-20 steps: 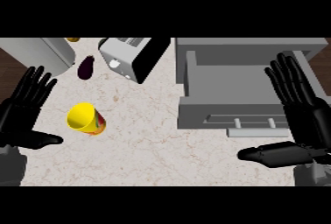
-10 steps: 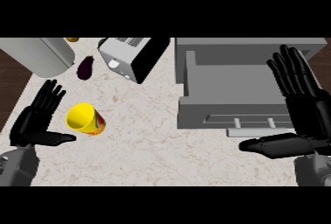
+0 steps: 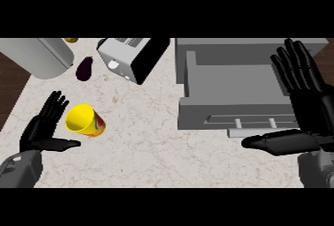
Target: Pick up the cup, place it into the drawer and close the drawer
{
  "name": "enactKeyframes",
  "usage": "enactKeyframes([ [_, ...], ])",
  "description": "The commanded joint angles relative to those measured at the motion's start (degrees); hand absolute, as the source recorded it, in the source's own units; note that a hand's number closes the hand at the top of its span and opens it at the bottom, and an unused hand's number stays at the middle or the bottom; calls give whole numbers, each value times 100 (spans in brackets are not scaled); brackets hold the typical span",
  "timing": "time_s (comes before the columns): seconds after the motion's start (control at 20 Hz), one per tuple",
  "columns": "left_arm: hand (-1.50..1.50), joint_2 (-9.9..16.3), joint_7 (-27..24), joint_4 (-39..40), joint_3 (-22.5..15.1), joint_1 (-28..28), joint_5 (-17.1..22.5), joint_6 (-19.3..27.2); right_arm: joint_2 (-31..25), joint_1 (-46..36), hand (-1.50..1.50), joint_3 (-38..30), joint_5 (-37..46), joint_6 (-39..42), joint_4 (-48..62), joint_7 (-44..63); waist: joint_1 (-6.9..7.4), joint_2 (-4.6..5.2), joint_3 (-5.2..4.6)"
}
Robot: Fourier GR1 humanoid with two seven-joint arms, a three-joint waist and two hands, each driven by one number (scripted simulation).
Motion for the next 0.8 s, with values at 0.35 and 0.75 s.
enactKeyframes([
  [0.35, -150, -25, -1526, 1800, -12, -497, -518, 215, -144, 93, -150, -240, -259, 198, -120, 82, -81, 30, -13],
  [0.75, -150, -179, -1972, 1967, -9, -433, -570, 190, -233, -290, -150, -305, -302, 205, 21, 225, -121, 54, -24],
])
